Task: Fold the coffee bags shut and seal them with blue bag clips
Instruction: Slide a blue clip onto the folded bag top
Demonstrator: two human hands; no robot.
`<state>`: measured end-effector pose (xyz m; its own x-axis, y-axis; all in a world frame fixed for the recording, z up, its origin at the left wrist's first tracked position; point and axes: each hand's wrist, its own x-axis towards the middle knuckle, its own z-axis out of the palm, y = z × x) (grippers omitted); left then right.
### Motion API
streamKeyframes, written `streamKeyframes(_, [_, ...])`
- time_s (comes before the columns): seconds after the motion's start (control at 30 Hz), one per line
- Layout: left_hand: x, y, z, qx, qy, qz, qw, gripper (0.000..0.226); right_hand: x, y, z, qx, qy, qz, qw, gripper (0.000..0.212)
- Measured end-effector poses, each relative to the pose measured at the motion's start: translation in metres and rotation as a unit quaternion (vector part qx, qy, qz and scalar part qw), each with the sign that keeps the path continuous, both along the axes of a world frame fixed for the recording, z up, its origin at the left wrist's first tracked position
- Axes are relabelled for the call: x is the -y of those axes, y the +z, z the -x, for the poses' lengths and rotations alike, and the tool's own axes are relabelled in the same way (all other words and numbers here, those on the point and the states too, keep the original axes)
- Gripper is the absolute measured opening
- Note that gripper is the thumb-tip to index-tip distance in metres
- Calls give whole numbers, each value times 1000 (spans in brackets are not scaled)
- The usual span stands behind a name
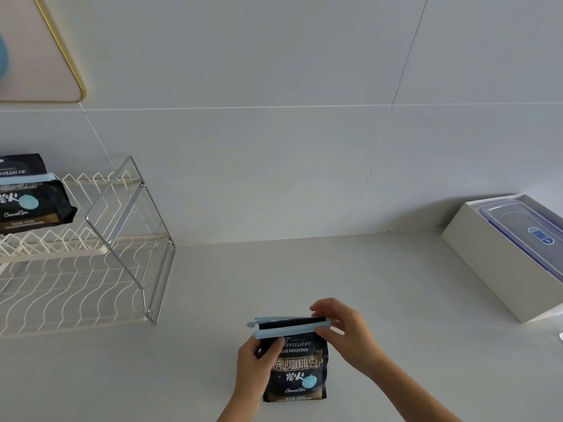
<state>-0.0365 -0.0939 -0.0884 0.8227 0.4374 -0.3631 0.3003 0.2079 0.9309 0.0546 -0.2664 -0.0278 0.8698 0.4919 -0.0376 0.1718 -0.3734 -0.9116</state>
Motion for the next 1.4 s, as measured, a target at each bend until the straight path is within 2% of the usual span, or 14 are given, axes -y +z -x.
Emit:
streamKeyframes(0.17, [-3, 2, -1, 21, -34, -44, 998, 14, -5, 11, -3, 91, 68, 130, 985, 35])
streamKeyframes(0.33, [-2, 3, -3, 35, -41, -70, 996, 18, -28, 25, -6, 236, 177, 270, 916, 33])
streamKeyframes(0.47, [-1, 5, -5, 30, -15, -78, 996, 15, -53, 26, 1, 269, 234, 293, 887, 34])
streamKeyframes(0.57, [1, 4, -5, 26, -2, -92, 995, 36, -73, 21, 12, 259, 240, 283, 892, 40])
streamKeyframes(0.67, [2, 1, -4, 21, 13, -98, 995, 47, -84, 19, 18, 252, 221, 269, 903, 31])
streamKeyframes(0.83, [3, -3, -3, 17, 19, -103, 994, 32, -85, 17, 19, 229, 178, 233, 928, 22])
streamKeyframes(1.0, [2, -1, -3, 12, 11, -116, 993, 23, -88, 14, 19, 228, 174, 239, 928, 23])
streamKeyframes(1.23, [2, 8, -2, 6, -15, -142, 990, 39, -89, 8, 21, 255, 159, 244, 922, 24])
streamKeyframes(1.33, [-5, 12, -1, -14, -63, -139, 988, 32, -89, 6, 21, 262, 160, 239, 921, 24])
streamKeyframes(1.4, [-13, 16, 0, -9, -78, -138, 987, 19, -89, 5, 21, 273, 165, 240, 917, 25])
